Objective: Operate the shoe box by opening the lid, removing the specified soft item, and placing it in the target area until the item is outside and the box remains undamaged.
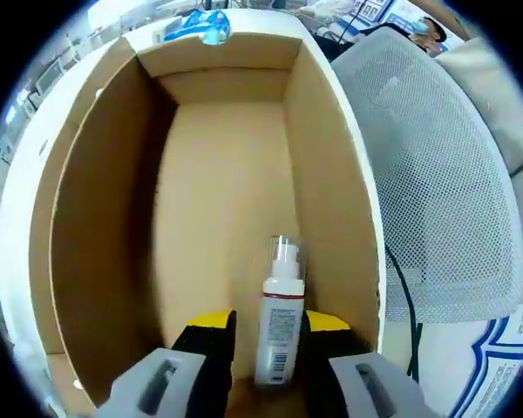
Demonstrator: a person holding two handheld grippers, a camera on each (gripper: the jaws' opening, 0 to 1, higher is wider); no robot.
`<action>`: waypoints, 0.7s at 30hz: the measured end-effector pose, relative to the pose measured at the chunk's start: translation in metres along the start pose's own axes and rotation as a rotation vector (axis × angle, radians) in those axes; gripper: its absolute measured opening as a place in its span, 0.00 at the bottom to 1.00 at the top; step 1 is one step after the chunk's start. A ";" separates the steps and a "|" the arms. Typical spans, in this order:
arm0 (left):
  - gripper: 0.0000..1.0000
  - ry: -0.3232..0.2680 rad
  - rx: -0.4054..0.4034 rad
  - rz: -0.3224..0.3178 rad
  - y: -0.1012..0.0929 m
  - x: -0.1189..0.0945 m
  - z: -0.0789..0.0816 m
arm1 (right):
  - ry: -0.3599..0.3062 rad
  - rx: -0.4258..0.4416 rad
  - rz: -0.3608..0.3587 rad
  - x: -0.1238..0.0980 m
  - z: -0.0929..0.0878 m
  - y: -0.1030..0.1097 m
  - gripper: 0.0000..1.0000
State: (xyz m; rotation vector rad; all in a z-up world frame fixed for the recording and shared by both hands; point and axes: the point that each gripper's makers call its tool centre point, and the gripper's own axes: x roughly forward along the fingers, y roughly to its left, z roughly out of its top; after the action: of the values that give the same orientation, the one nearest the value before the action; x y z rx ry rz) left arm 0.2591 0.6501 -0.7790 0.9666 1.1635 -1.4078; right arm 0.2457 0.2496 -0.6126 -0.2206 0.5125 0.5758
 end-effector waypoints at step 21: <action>0.19 -0.035 -0.084 0.073 0.006 0.004 0.003 | -0.061 0.044 0.069 0.007 0.011 0.035 0.88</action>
State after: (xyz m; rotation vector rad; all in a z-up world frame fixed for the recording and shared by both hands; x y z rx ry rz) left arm 0.2645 0.6467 -0.7834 0.9128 1.1412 -1.3022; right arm 0.2352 0.2850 -0.6089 -0.1435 0.4747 0.6356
